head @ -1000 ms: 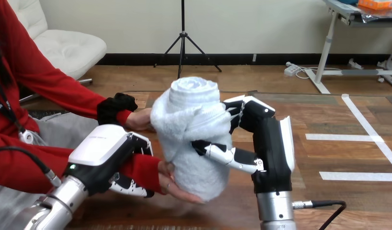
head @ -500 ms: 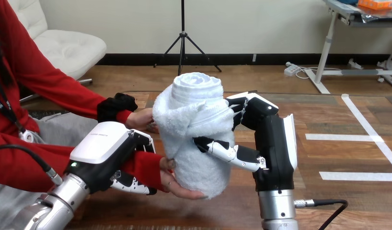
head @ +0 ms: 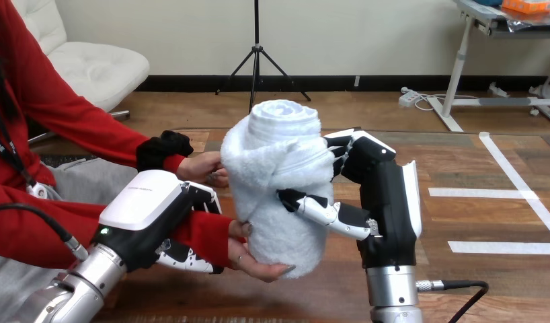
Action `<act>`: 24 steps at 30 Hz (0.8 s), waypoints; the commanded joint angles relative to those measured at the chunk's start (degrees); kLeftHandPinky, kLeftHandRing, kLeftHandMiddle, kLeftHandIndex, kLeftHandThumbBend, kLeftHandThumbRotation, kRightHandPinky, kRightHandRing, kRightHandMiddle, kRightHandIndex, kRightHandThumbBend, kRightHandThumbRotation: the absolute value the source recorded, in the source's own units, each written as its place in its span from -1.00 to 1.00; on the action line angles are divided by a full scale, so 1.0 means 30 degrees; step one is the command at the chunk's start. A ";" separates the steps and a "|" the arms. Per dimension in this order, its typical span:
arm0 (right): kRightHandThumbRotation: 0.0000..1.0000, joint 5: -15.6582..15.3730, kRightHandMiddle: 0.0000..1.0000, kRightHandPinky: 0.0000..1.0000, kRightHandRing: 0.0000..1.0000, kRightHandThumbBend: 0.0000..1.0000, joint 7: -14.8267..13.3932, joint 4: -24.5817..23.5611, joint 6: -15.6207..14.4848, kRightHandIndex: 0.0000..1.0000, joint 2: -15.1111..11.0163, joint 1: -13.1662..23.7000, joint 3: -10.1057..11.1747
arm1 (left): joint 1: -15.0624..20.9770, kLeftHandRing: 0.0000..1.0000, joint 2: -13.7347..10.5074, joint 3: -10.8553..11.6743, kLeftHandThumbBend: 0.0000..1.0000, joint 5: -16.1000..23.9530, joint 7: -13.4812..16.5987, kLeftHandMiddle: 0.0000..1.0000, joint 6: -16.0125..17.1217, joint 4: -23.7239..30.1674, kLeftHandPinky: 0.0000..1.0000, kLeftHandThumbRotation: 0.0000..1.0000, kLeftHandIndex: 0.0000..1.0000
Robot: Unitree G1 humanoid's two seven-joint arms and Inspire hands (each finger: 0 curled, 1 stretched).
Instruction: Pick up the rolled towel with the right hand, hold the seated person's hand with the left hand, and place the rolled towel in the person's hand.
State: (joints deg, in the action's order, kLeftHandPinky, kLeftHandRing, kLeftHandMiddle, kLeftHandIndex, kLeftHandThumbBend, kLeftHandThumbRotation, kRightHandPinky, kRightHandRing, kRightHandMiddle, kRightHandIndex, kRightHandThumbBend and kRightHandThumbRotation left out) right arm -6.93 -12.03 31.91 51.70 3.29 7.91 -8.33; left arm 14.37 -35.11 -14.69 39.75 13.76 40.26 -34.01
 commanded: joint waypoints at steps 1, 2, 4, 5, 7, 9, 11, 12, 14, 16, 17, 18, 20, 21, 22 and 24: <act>-1.00 0.0235 -0.15 -0.50 -0.37 0.66 0.0297 0.0128 0.0463 -0.08 0.0759 0.0987 0.0116 | 0.1442 -0.14 0.0445 0.0403 0.72 -0.0725 0.0416 -0.06 0.0520 0.0752 -0.20 -0.50 -0.03; -1.00 0.0253 -0.14 -0.49 -0.36 0.66 0.0316 0.0161 0.0474 -0.07 0.0762 0.0989 0.0137 | 0.1411 -0.12 0.0446 0.0412 0.73 -0.0744 0.0395 -0.04 0.0517 0.0790 -0.19 -0.48 -0.02; -1.00 0.0213 -0.12 -0.45 -0.33 0.69 0.0299 0.0391 0.0641 -0.06 0.0744 0.1043 0.0203 | 0.1312 -0.09 0.0484 0.0456 0.75 -0.0867 0.0391 0.00 0.0594 0.0844 -0.15 -0.45 0.03; -1.00 0.0200 -0.12 -0.44 -0.32 0.70 0.0299 0.0456 0.0692 -0.05 0.0740 0.1060 0.0226 | 0.1288 -0.08 0.0494 0.0464 0.75 -0.0903 0.0392 0.01 0.0617 0.0854 -0.14 -0.44 0.04; -1.00 0.0135 -0.11 -0.42 -0.29 0.71 0.0253 0.0607 0.0800 -0.05 0.0734 0.1092 0.0276 | 0.1219 -0.06 0.0519 0.0488 0.76 -0.1001 0.0404 0.03 0.0687 0.0883 -0.12 -0.42 0.07; -0.98 -0.0019 -0.10 -0.39 -0.27 0.72 0.0128 0.0785 0.0944 -0.04 0.0725 0.1119 0.0344 | 0.1118 -0.04 0.0523 0.0507 0.78 -0.1089 0.0414 0.05 0.0746 0.0945 -0.10 -0.42 0.10; -0.94 -0.0185 -0.08 -0.35 -0.23 0.74 -0.0006 0.0950 0.1088 -0.02 0.0717 0.1139 0.0412 | 0.1021 0.00 0.0518 0.0521 0.79 -0.1152 0.0422 0.10 0.0789 0.1014 -0.07 -0.40 0.15; -0.93 -0.0235 -0.07 -0.33 -0.22 0.75 -0.0055 0.1106 0.1232 -0.01 0.0708 0.1169 0.0454 | 0.0924 0.01 0.0519 0.0540 0.80 -0.1213 0.0379 0.11 0.0776 0.1109 -0.05 -0.40 0.17; -0.88 -0.0265 -0.04 -0.25 -0.16 0.77 -0.0089 0.1312 0.1429 0.01 0.0702 0.1221 0.0507 | 0.0827 0.07 0.0524 0.0560 0.81 -0.1276 0.0322 0.18 0.0747 0.1215 0.00 -0.37 0.24; -0.86 -0.0257 -0.02 -0.21 -0.13 0.77 -0.0061 0.1553 0.1620 0.03 0.0660 0.1272 0.0553 | 0.0669 0.10 0.0536 0.0599 0.82 -0.1448 0.0182 0.21 0.0728 0.1380 0.03 -0.35 0.29; -0.84 -0.0254 -0.01 -0.19 -0.12 0.78 -0.0049 0.1634 0.1685 0.04 0.0649 0.1292 0.0573 | 0.0628 0.12 0.0540 0.0606 0.82 -0.1497 0.0142 0.23 0.0717 0.1427 0.04 -0.34 0.31; -0.83 -0.0245 0.00 -0.18 -0.11 0.78 -0.0025 0.1712 0.1727 0.04 0.0622 0.1291 0.0594 | 0.0523 0.14 0.0532 0.0623 0.82 -0.1506 0.0153 0.25 0.0691 0.1554 0.06 -0.33 0.33; -0.79 -0.0237 0.02 -0.14 -0.08 0.78 0.0002 0.1822 0.1796 0.06 0.0598 0.1301 0.0629 | 0.0411 0.17 0.0518 0.0630 0.83 -0.1504 0.0179 0.28 0.0644 0.1704 0.09 -0.31 0.38; -0.78 -0.0215 0.03 -0.13 -0.07 0.79 0.0013 0.1885 0.1806 0.07 0.0587 0.1294 0.0657 | 0.0281 0.19 0.0507 0.0656 0.83 -0.1550 0.0144 0.30 0.0603 0.1879 0.10 -0.30 0.40; -0.73 -0.0200 0.05 -0.10 -0.04 0.80 0.0022 0.1936 0.1822 0.09 0.0583 0.1295 0.0683 | 0.0197 0.22 0.0502 0.0673 0.83 -0.1590 0.0109 0.34 0.0571 0.1997 0.13 -0.28 0.44; -0.70 -0.0272 0.07 -0.09 -0.03 0.81 -0.0026 0.2015 0.1844 0.10 0.0547 0.1289 0.0752 | 0.0044 0.25 0.0494 0.0699 0.83 -0.1655 0.0080 0.36 0.0550 0.2175 0.15 -0.27 0.47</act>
State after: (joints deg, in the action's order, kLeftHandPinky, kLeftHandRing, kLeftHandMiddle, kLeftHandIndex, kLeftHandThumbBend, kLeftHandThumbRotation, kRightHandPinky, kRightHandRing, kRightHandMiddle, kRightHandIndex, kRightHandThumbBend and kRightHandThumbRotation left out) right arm -6.80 -12.46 36.84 56.06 3.29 8.34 -6.15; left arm 12.93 -34.94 -14.49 37.01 13.50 41.20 -32.51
